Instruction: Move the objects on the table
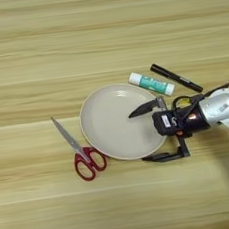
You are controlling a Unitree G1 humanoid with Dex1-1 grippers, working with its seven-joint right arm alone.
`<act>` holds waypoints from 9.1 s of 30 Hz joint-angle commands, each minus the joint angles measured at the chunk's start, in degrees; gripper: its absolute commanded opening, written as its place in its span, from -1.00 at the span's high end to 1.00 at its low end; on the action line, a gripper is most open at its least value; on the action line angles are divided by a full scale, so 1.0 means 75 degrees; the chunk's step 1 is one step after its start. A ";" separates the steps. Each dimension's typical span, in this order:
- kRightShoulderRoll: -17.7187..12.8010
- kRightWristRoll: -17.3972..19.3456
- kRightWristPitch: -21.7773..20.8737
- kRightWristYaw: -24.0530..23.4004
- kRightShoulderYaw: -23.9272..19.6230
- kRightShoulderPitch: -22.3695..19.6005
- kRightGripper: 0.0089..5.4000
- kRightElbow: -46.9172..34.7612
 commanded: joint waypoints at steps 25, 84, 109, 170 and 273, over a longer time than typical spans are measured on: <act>0.0090 -0.0155 -0.0214 -0.0538 -0.0027 -0.0799 -0.99 0.0104; 0.1325 -0.0695 -0.0627 -0.1758 0.0113 -0.1628 -0.99 0.1376; 0.1760 -0.0761 -0.0675 -0.2232 0.0138 -0.1847 -0.99 0.1710; -0.0070 0.1704 0.1025 -0.1639 -0.2673 -0.2417 -0.99 0.2519; 0.0815 -0.0355 0.0604 -0.3380 -0.1977 -0.4208 0.38 0.7792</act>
